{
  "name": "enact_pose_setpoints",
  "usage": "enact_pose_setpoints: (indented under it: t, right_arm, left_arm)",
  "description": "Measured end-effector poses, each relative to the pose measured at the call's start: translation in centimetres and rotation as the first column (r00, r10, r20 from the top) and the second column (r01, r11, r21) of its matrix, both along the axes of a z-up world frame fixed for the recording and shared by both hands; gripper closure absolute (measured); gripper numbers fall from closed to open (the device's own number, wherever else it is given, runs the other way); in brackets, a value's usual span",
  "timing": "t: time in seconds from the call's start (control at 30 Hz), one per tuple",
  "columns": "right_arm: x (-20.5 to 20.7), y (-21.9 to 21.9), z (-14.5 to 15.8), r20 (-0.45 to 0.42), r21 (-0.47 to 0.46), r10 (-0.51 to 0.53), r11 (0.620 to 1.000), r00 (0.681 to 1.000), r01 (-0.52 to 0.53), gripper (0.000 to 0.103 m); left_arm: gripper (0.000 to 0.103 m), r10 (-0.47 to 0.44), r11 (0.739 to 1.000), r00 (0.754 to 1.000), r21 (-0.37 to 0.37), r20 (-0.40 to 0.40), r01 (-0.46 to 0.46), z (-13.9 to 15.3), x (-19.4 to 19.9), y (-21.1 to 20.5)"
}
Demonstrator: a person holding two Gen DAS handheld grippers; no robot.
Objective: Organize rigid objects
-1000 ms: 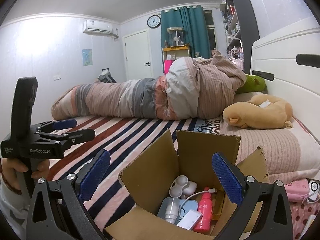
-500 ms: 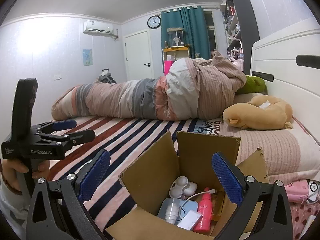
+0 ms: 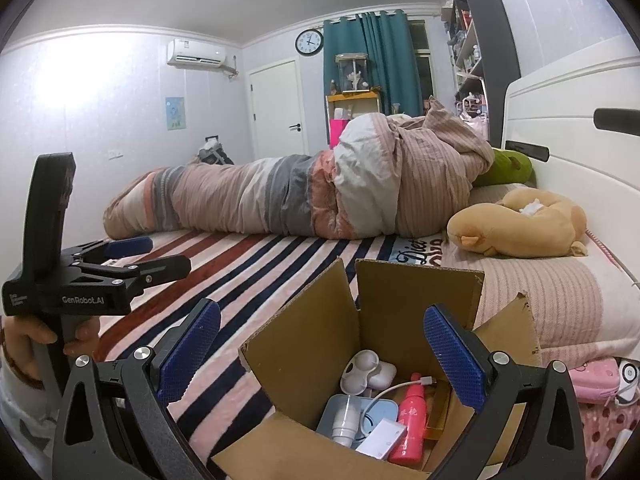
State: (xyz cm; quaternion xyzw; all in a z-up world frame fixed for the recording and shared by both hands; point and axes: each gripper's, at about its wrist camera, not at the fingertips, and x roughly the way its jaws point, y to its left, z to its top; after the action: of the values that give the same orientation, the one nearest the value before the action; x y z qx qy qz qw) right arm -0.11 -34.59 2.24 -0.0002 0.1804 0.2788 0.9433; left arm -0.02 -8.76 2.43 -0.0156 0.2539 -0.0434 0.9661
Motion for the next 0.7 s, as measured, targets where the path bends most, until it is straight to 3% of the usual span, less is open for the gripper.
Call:
enact_pose_setpoints:
  t: [0.7]
  right_arm:
    - [0.07, -0.02, -0.04, -0.001, -0.001, 0.002, 1.000, 1.000, -0.002, 0.001]
  left_arm:
    - [0.000, 0.019, 1.000, 1.000, -0.001, 0.001, -0.019, 0.13, -0.16, -0.08]
